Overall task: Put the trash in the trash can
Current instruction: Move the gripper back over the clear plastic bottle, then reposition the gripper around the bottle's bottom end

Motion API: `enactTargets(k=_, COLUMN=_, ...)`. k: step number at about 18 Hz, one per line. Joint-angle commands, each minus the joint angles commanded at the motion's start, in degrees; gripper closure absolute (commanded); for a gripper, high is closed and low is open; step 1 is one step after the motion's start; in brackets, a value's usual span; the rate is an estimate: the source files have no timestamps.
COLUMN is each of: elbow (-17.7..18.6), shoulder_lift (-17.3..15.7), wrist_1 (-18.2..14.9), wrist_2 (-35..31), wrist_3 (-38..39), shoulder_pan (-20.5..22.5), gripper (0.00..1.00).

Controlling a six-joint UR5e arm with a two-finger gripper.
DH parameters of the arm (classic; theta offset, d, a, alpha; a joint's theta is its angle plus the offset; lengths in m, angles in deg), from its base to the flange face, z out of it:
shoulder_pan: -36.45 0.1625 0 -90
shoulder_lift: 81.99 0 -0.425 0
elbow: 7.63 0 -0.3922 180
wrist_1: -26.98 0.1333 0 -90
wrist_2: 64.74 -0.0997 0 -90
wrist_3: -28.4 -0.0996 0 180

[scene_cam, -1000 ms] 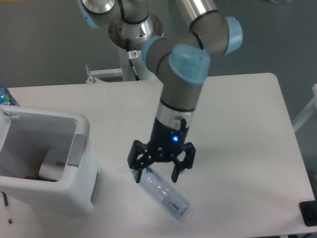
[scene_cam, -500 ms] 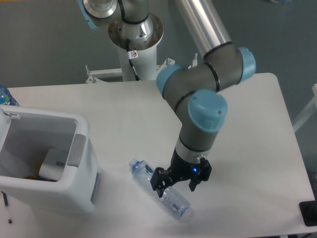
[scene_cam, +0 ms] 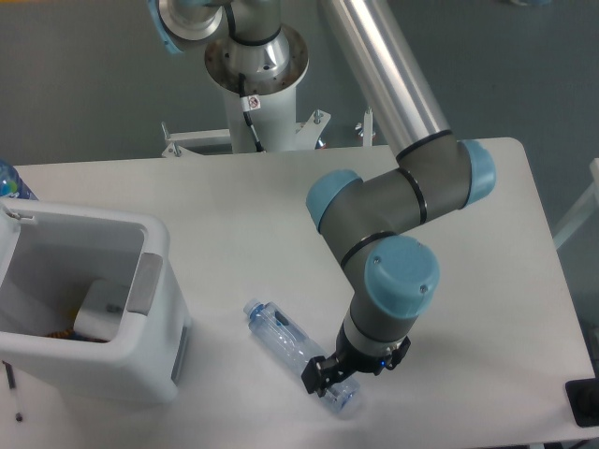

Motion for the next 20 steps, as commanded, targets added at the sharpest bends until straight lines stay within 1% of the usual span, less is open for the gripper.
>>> enactTargets(k=6, elbow=-1.1, shoulder_lift=2.7, wrist_1=0.2, wrist_2=-2.4, wrist_3=1.5, shoulder_pan=-1.3, gripper=0.02)
enactTargets(k=9, elbow=-1.3, shoulder_lift=4.3, wrist_1=0.2, wrist_2=-6.9, wrist_3=2.8, shoulder_pan=-2.5, gripper=0.02)
enactTargets(k=11, elbow=-1.2, shoulder_lift=4.8, wrist_1=0.2, wrist_2=-7.2, wrist_3=4.2, shoulder_pan=-2.7, gripper=0.03)
enactTargets(k=15, elbow=-1.2, shoulder_lift=5.8, wrist_1=0.2, wrist_2=-9.4, wrist_3=4.4, shoulder_pan=-3.7, gripper=0.03)
enactTargets(k=17, elbow=-1.2, shoulder_lift=6.4, wrist_1=0.2, wrist_2=-10.5, wrist_3=5.4, shoulder_pan=-4.6, gripper=0.05)
enactTargets(k=20, elbow=-1.3, shoulder_lift=7.0, wrist_1=0.2, wrist_2=-11.1, wrist_3=7.3, shoulder_pan=-5.3, gripper=0.12)
